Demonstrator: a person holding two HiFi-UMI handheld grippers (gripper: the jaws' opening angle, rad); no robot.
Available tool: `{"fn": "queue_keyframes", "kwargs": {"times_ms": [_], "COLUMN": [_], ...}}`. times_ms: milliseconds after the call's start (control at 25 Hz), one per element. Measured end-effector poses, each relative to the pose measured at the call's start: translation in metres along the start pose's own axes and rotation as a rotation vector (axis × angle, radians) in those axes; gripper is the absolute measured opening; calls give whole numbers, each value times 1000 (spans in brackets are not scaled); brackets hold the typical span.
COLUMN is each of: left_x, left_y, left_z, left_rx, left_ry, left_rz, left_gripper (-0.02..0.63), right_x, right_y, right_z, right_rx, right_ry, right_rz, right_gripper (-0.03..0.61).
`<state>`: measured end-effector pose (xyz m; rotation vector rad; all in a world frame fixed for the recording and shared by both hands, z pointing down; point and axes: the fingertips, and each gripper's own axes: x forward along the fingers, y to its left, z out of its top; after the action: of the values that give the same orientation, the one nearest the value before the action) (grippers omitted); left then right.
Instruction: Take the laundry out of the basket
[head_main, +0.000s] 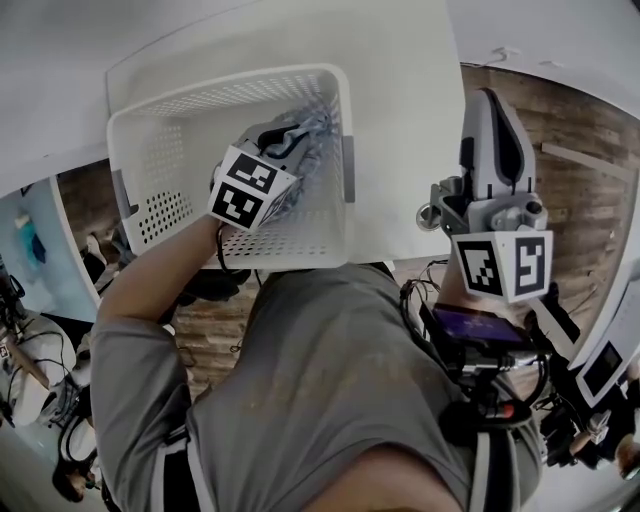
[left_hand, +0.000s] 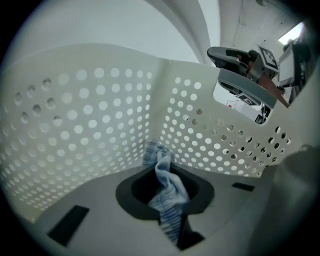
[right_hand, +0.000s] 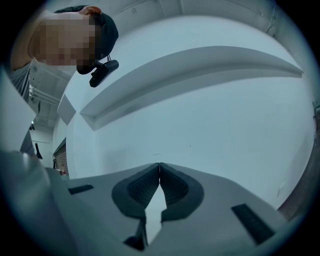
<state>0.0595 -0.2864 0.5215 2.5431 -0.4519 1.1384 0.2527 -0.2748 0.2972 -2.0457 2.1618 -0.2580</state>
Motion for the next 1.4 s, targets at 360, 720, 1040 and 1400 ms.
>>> {"fn": "queue_keyframes", "kwargs": {"times_ms": [360, 720, 1040, 1400], "left_x": [-39, -125, -190, -258], "left_y": [8, 18, 18, -4], "left_z": [21, 78, 114, 157], "left_rx": [-20, -48, -74, -53], "left_ry": [-49, -308, -491, -660], "left_rz": [86, 305, 406, 468], "left_gripper": [40, 38, 38, 37], "right_x": [-26, -52, -76, -104], "right_y": [-1, 16, 26, 30], "right_z": [17, 39, 46, 50], "right_rx": [10, 16, 0, -7], "right_ry": [-62, -124, -150, -171], "right_rz": [31, 108, 144, 163], "right_gripper": [8, 8, 8, 8]}}
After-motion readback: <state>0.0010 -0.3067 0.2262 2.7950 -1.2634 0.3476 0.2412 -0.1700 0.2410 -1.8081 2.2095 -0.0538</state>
